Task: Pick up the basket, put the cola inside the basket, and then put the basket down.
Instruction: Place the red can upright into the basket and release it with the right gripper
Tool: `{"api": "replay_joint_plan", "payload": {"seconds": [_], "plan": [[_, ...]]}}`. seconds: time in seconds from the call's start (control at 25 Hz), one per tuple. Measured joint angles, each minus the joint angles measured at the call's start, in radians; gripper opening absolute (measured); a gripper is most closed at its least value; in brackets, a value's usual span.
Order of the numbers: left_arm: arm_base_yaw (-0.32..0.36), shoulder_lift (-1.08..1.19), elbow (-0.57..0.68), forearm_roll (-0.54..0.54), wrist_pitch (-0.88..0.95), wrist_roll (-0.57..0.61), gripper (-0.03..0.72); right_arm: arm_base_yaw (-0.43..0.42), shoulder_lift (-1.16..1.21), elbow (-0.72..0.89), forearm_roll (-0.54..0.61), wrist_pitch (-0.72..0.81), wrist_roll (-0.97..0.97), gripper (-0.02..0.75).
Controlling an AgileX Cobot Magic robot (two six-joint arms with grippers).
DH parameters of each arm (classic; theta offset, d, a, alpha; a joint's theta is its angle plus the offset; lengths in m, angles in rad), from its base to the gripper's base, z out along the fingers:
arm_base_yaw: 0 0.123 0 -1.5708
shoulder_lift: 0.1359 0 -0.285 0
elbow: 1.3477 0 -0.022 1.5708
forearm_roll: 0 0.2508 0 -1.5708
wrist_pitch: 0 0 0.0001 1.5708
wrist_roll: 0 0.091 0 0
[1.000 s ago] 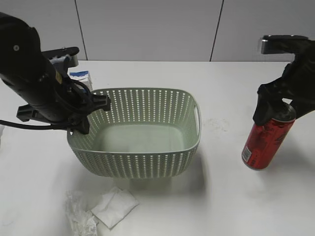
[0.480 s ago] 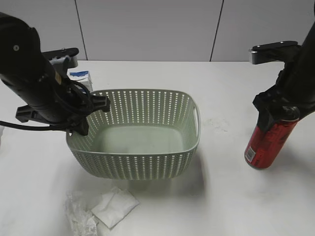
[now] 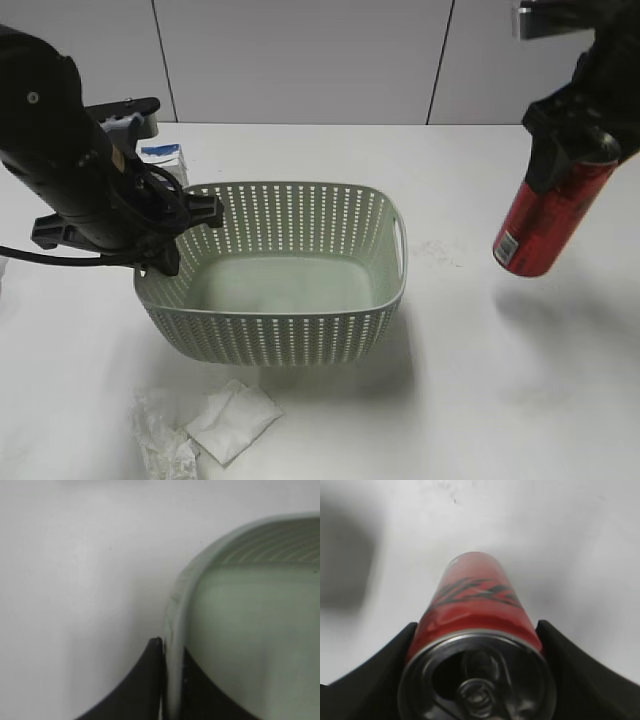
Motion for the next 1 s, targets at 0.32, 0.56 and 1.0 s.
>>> {"api": "replay_joint_plan", "payload": {"seconds": [0.32, 0.56, 1.0], "plan": [[0.0, 0.0, 0.0, 0.014, -0.016, 0.0, -0.001, 0.194, -0.102, -0.207, -0.001, 0.015, -0.003, 0.495], [0.0, 0.0, 0.0, 0.016, -0.02, 0.0, -0.001, 0.408, -0.088, -0.33, -0.005, 0.016, 0.005, 0.495], [0.0, 0.0, 0.0, 0.018, -0.023, 0.0, -0.001, 0.496, 0.147, -0.337, -0.021, 0.024, 0.006, 0.495]]}}
